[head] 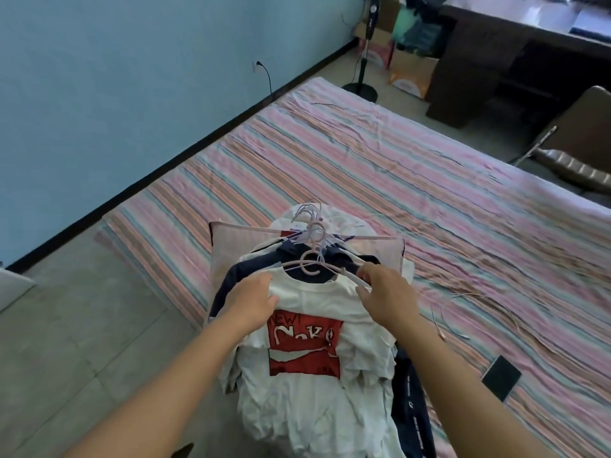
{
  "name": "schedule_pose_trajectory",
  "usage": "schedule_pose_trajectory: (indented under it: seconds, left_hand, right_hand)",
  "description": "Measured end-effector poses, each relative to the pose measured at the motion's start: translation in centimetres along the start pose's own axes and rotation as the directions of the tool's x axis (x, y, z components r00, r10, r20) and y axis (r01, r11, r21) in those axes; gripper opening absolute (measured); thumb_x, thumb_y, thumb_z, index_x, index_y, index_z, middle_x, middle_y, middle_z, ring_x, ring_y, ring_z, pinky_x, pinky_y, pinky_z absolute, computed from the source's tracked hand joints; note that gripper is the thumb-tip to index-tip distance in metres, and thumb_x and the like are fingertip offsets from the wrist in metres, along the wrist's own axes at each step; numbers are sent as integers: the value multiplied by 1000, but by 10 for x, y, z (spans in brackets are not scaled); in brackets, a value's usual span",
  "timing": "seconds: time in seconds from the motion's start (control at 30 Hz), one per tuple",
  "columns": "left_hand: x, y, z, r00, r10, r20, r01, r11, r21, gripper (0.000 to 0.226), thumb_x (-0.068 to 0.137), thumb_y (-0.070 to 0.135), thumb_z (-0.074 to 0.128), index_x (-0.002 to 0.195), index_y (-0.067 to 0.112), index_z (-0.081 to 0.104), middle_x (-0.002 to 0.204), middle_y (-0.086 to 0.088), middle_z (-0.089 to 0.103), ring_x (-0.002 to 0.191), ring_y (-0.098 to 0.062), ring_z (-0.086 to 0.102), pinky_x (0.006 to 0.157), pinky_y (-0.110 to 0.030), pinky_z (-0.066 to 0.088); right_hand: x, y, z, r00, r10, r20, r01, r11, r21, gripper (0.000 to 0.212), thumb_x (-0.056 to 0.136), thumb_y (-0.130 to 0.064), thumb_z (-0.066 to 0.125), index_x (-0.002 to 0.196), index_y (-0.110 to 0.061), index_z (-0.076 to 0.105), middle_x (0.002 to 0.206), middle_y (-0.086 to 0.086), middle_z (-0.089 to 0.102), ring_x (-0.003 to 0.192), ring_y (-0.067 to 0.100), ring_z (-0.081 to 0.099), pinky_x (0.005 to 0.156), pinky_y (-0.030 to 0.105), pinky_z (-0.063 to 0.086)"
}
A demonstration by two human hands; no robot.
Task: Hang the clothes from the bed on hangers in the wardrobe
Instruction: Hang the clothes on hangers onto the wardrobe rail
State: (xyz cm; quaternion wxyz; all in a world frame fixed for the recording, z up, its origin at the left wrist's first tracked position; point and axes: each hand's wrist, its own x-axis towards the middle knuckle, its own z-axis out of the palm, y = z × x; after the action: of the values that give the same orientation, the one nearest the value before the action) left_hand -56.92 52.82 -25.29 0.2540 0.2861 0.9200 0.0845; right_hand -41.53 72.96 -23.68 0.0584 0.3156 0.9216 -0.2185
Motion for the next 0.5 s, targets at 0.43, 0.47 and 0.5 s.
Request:
schedule_pose_trajectory:
  seconds: [0.43, 0.47, 0.5]
  left_hand:
    - [122, -25, 74, 989, -59, 134, 39, 989, 144, 48, 98, 10, 43, 144, 19, 43, 139, -9, 53, 122, -30, 54, 95, -42, 49]
    - [127, -26, 77, 990, -60, 125, 39, 985, 171, 47, 98, 11, 45, 143, 19, 43, 138, -9, 53, 121, -30, 54, 94, -43, 50]
    - [134, -28, 82, 990, -68, 120, 44, 980, 196, 46, 97, 12, 46, 143, 19, 43, 137, -8, 53, 121, -30, 54, 93, -44, 50]
  right_hand:
    - [110, 66, 106, 973, 129, 191, -156, 978, 137, 25, 99, -19, 50, 120, -17, 63, 118, 5, 69, 108, 29, 61, 86, 41, 52]
    - [115, 66, 112, 971, 115, 209, -145, 980, 136, 25, 98, -19, 52, 121, -16, 63, 118, 4, 68, 108, 29, 61, 86, 41, 51]
    - [121, 66, 119, 969, 107, 224, -140, 981, 134, 24, 98, -20, 53, 120, -15, 62, 117, 4, 67, 108, 29, 61, 85, 40, 51]
